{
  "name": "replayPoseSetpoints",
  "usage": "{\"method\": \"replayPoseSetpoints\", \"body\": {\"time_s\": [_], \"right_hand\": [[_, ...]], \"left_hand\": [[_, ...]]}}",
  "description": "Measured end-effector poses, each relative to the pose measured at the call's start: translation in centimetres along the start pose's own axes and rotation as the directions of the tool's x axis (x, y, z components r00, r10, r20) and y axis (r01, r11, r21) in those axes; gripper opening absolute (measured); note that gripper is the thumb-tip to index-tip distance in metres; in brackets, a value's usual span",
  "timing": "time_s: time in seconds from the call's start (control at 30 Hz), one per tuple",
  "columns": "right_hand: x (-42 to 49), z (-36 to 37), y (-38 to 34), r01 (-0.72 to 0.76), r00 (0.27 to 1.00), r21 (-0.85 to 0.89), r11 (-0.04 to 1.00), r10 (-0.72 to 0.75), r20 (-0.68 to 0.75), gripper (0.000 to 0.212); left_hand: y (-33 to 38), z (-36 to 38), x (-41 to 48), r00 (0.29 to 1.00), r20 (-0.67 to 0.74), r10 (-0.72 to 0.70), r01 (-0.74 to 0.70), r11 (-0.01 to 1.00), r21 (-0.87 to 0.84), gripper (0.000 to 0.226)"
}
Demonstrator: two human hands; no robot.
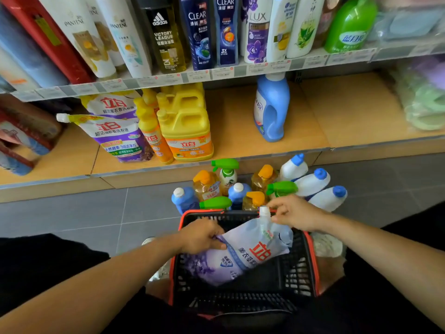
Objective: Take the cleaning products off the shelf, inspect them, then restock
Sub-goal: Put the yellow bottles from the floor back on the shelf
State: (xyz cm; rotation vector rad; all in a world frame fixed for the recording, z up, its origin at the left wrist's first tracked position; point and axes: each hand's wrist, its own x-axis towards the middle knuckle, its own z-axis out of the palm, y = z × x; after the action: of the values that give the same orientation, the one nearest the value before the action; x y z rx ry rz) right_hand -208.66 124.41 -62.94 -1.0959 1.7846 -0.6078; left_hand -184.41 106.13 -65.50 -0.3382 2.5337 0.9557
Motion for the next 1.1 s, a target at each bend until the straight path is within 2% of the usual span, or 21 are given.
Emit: {"method": "replayPoseSetpoints", "body": {"time_s": [0.1,0.13,0.23,0.3,0.43,0.53,0.6,0.67,0.7,0.77,0.83,0.87,0.9,0.97,1.03,1.1], "right_hand": [[0.7,1.3,1.5,-0.054,0.986,-0.119,0.991,0.071,0.149,0.063],[1.0,1.5,1.8,-0.067,0.979,-0.176,0.982,0.098,0.176,0.062],[1.4,2.5,2.6,-0.049,0.950,-0.329,0.943,0.145,0.275,0.030],[1.7,3.1,3.0,-0.030,0.928,-0.416,0.909,0.179,0.325,0.025],[3.1,3.3,2.7,-0.064,0.909,-0.403,0.913,0.220,0.353,0.039],[4.9,2.2,1.2,-0.031,0.965,-0.338,0.941,0.116,0.236,0.030],[6.4,0.7,-0.1,0.002,1.000,-0.323,0.946,0.003,0.016,0.013],[7.9,-1.3,-1.0,0.025,0.977,-0.310,0.951,-0.089,-0.194,0.004],[8.7,-2.4,-1.3,0.029,0.957,-0.312,0.950,-0.117,-0.267,0.007],[10.2,-4.4,-1.3,-0.007,0.928,-0.332,0.943,-0.118,-0.353,0.020],[11.5,-6.0,-0.7,-0.093,0.940,-0.367,0.926,-0.040,-0.338,0.040],[11.9,-6.4,-0.3,-0.126,0.955,-0.398,0.909,0.002,-0.298,0.049],[12.4,-6.7,0.2,-0.143,0.968,-0.431,0.891,0.034,-0.250,0.054],[13.0,-6.6,1.0,-0.149,0.981,-0.490,0.859,0.066,-0.183,0.053],[13.4,-6.4,1.1,-0.147,0.982,-0.542,0.827,0.057,-0.179,0.043],[13.8,-6.4,0.7,-0.136,0.983,-0.593,0.794,0.035,-0.179,0.036]], "left_hand": [[-0.6,2.1,0.6,0.994,0.109,0.010,-0.016,0.999,0.051,0.027],[-0.7,2.8,0.8,0.990,0.143,0.012,-0.025,0.996,0.086,0.028],[-0.9,4.7,1.4,0.973,0.230,-0.016,-0.021,0.987,0.158,0.024],[-1.1,5.1,1.7,0.959,0.280,-0.043,0.002,0.990,0.144,0.021],[-1.4,3.6,2.3,0.953,0.296,-0.065,0.074,0.997,-0.019,0.023],[-1.3,1.4,2.9,0.933,0.341,-0.117,0.214,0.942,-0.260,0.016],[-1.0,-0.9,3.4,0.968,0.218,-0.125,0.213,0.870,-0.445,0.009],[-1.1,-3.5,4.2,0.985,-0.023,-0.173,0.133,0.830,-0.542,0.010],[-1.5,-4.8,4.7,0.968,-0.145,-0.204,0.088,0.818,-0.569,0.009],[-2.5,-7.2,5.8,0.891,-0.360,-0.276,0.029,0.827,-0.562,0.014],[-4.6,-8.7,6.6,0.787,-0.515,-0.339,0.105,0.897,-0.429,0.011],[-5.6,-9.1,6.7,0.755,-0.547,-0.362,0.194,0.920,-0.341,0.019],[-6.7,-9.3,6.8,0.754,-0.534,-0.382,0.272,0.922,-0.274,0.031],[-8.1,-9.4,7.1,0.794,-0.419,-0.441,0.387,0.898,-0.212,0.045],[-8.7,-9.2,7.4,0.821,-0.329,-0.466,0.412,0.884,-0.223,0.042],[-8.7,-8.9,7.6,0.836,-0.334,-0.436,0.349,0.891,-0.290,0.033]]}}
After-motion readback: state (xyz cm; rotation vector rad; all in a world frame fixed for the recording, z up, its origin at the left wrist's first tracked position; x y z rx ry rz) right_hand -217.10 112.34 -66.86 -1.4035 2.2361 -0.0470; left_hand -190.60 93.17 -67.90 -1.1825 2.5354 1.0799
